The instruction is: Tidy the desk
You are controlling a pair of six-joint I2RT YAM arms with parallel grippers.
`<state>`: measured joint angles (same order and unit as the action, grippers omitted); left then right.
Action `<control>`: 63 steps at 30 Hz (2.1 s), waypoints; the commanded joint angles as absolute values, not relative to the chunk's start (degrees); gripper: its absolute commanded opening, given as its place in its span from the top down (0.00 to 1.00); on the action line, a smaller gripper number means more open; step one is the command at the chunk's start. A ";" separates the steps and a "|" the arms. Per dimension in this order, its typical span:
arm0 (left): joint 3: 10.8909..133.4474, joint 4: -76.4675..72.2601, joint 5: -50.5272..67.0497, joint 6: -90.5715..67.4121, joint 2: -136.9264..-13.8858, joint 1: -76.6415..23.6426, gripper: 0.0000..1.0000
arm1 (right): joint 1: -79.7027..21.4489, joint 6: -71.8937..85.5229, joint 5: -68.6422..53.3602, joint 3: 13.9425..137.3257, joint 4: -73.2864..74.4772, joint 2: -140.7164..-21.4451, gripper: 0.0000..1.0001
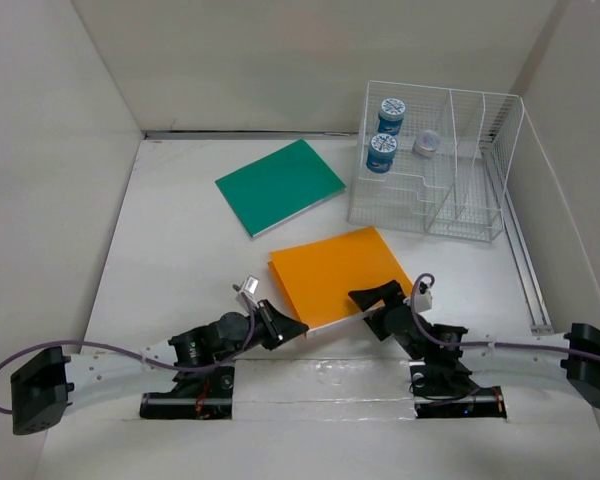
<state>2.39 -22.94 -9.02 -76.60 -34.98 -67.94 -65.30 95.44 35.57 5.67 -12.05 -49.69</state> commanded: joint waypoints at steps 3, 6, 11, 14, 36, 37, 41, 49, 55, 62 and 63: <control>4.31 -26.37 -5.01 -77.00 -36.65 -68.38 1.00 | -67.76 100.10 45.25 7.82 -15.21 -55.00 0.11; 5.62 -23.92 -4.13 -75.59 -36.56 -68.38 1.00 | -67.76 98.35 47.45 8.70 -17.14 -57.99 0.23; 6.06 -22.68 -1.50 -76.20 -36.30 -68.38 1.00 | -68.38 96.24 48.87 9.84 -21.53 -62.40 0.37; 6.06 -22.59 -0.71 -76.47 -36.12 -68.38 1.00 | -68.38 94.23 49.66 11.07 -22.50 -64.95 0.41; 15.89 5.33 -15.97 -66.98 -27.17 -68.38 0.52 | -71.19 74.62 41.95 17.66 -3.19 -48.01 1.00; 17.56 11.80 -18.26 -65.93 -25.59 -68.38 0.51 | -71.19 74.53 40.71 19.84 -0.81 -44.60 1.00; 27.06 23.01 -30.90 -62.50 -16.55 -68.38 0.50 | -71.19 62.53 35.61 27.21 11.65 -40.79 1.00; 31.55 25.31 -37.00 -61.44 -10.29 -68.38 0.58 | -71.19 39.13 23.29 51.04 21.27 -46.23 1.00; 35.07 26.72 -40.25 -59.77 -7.21 -68.38 0.59 | -71.19 27.35 25.48 68.80 31.45 -50.87 1.00; 33.31 27.86 -41.31 -60.91 -4.66 -68.38 0.56 | -71.19 19.70 34.01 80.67 34.82 -52.74 1.00; 33.14 27.77 -41.13 -60.91 -4.66 -68.38 0.56 | -71.19 18.64 34.71 81.64 34.02 -52.30 1.00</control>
